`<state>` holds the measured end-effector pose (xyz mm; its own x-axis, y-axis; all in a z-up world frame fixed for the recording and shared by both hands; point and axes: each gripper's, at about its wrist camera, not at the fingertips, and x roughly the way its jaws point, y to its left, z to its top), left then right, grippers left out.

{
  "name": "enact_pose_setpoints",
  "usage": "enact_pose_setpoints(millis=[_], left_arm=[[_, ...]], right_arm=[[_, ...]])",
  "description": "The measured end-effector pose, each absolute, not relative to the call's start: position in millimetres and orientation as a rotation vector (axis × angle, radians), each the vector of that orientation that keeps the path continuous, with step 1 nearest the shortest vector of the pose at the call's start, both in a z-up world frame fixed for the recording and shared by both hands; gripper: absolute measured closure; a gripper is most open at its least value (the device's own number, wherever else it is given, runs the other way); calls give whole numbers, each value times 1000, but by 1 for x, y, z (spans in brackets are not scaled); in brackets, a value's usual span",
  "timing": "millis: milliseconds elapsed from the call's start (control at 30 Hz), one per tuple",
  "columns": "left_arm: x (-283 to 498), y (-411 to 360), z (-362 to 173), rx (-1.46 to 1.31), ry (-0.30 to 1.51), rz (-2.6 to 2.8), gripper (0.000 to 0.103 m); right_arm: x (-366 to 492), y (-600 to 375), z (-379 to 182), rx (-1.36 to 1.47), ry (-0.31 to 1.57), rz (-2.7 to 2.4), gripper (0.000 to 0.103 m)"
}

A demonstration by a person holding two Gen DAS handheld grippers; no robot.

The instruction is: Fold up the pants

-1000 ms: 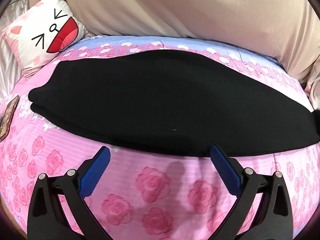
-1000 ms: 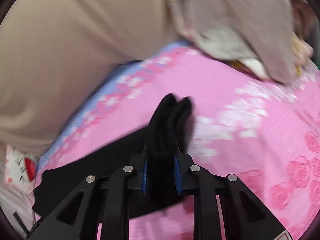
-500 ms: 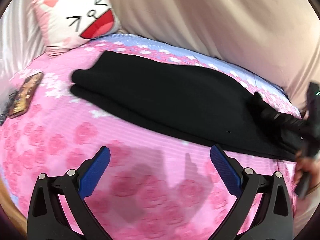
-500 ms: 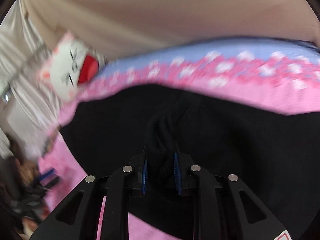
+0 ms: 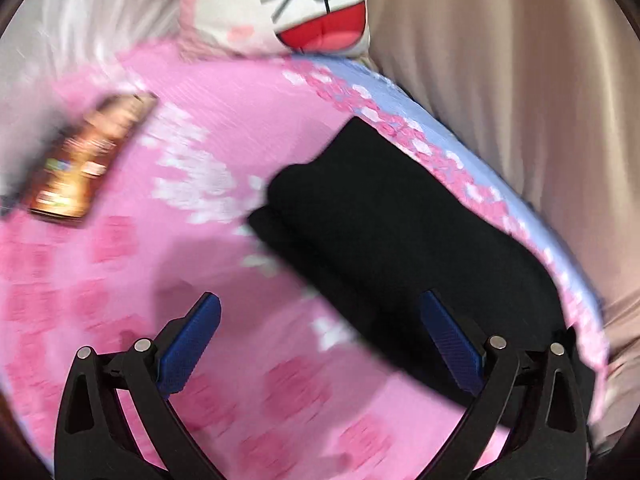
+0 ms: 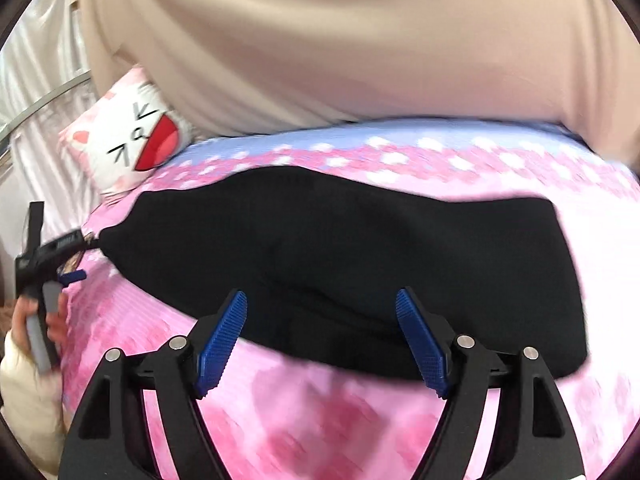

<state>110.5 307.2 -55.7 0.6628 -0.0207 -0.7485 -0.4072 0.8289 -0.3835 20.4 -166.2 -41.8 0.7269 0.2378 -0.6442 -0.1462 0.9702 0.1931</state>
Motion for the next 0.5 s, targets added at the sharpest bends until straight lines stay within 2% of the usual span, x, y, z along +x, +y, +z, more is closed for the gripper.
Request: enact_pose_setpoints(millis=[67, 167, 200, 233, 267, 367, 500], left_arm=[[127, 309, -62, -622, 835, 220, 5], [148, 294, -62, -563, 820, 221, 6], [152, 286, -61, -534, 818, 253, 23], [157, 276, -58, -473, 811, 296, 45], [162, 271, -56, -434, 819, 301, 77], [161, 241, -29, -373, 773, 248, 84], [137, 149, 38, -239, 649, 42, 84]], right_arm=[[9, -192, -47, 162, 734, 153, 28], [-8, -225, -52, 217, 728, 96, 28], [-12, -235, -54, 239, 723, 81, 28], [-18, -248, -55, 263, 712, 60, 28], [-21, -257, -56, 278, 705, 45, 28], [-29, -286, -62, 317, 680, -8, 28], [-32, -324, -76, 508, 675, -8, 28]])
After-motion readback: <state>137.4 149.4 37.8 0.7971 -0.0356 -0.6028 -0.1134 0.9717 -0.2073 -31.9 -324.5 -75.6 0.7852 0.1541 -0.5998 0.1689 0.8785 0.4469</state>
